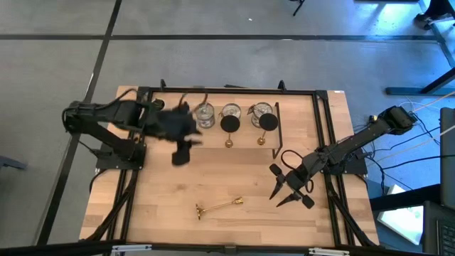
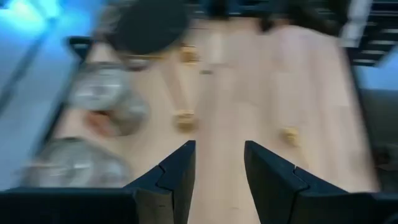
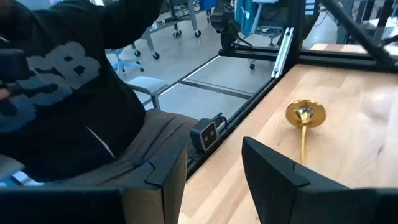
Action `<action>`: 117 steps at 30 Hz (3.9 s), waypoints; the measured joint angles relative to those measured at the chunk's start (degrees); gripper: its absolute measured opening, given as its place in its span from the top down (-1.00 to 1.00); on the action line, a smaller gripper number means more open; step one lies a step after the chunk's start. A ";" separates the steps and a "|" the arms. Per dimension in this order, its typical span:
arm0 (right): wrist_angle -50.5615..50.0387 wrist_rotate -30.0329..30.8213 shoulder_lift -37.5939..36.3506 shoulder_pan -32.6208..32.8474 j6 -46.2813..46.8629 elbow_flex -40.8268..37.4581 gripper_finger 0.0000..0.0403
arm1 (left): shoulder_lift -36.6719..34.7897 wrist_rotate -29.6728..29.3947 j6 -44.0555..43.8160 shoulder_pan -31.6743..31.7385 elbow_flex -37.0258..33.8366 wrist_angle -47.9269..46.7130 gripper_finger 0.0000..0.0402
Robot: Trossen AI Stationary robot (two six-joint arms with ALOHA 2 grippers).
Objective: Pick & Place candle stick holders
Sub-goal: Put the gold candle holder on the shelf
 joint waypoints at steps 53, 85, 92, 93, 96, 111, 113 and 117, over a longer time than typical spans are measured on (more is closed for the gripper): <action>-37.69 18.76 46.65 3.69 0.08 50.58 0.14 | 19.28 -39.92 17.34 -46.35 -49.93 112.74 0.44; -37.05 15.38 53.39 -1.52 -0.45 53.16 0.14 | 19.23 -39.33 16.90 -46.66 -49.93 110.98 0.44; -36.20 14.57 54.45 -2.21 -0.61 53.17 0.14 | 19.23 -39.12 16.90 -46.65 -49.93 110.93 0.44; -36.59 15.51 54.55 -2.25 -0.62 53.11 0.14 | 19.23 -39.11 16.90 -46.63 -49.93 110.93 0.44; -36.06 18.24 54.51 -2.27 -0.61 53.13 0.14 | 19.23 -39.11 17.25 -46.63 -49.93 110.94 0.44; -37.43 24.64 54.75 -0.45 3.63 53.13 0.14 | 20.88 -36.56 13.68 -45.38 -49.93 110.06 0.44; -37.42 24.69 54.75 -0.48 3.60 53.13 0.14 | 21.00 -36.60 13.67 -45.02 -49.93 110.07 0.44; -37.53 24.63 55.64 -0.67 3.50 53.14 0.14 | 21.00 -36.66 13.67 -44.26 -49.93 110.08 0.44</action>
